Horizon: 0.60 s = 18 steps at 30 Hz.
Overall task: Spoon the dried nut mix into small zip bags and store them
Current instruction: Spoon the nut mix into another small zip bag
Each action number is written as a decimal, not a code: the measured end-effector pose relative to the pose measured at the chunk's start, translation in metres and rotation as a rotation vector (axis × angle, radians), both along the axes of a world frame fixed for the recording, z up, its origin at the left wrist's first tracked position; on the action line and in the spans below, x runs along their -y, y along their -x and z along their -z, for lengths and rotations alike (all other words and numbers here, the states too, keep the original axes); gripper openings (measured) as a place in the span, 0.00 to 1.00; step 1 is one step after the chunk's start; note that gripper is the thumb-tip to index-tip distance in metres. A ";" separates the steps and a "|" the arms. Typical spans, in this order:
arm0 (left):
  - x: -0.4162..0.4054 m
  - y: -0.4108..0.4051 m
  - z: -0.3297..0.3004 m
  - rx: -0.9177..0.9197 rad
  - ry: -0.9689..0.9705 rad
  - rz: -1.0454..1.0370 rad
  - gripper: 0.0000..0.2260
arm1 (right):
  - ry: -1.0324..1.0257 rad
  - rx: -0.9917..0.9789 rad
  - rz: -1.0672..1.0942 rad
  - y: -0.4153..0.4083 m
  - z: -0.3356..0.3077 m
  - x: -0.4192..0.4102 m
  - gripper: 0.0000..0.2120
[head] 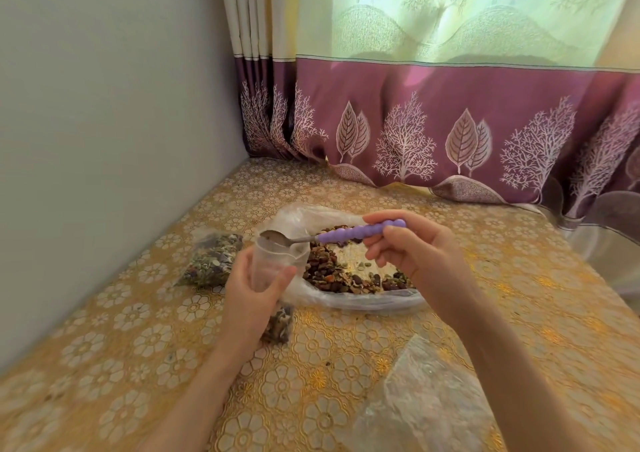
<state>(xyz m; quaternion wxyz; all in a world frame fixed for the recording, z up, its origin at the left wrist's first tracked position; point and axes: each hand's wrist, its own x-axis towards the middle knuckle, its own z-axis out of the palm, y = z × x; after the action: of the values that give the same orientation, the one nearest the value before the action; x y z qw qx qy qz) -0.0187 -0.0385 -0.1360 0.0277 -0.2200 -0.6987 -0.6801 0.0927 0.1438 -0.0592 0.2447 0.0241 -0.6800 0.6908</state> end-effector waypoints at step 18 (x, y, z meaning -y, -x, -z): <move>0.004 0.004 -0.028 -0.040 0.003 -0.005 0.14 | 0.197 0.048 0.564 0.019 0.039 -0.036 0.09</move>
<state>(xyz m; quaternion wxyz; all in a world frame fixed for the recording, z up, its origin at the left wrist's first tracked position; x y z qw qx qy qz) -0.0225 -0.0423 -0.1075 0.0429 -0.2317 -0.6995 -0.6747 0.0738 0.1799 -0.0980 0.4122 -0.2060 -0.5948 0.6586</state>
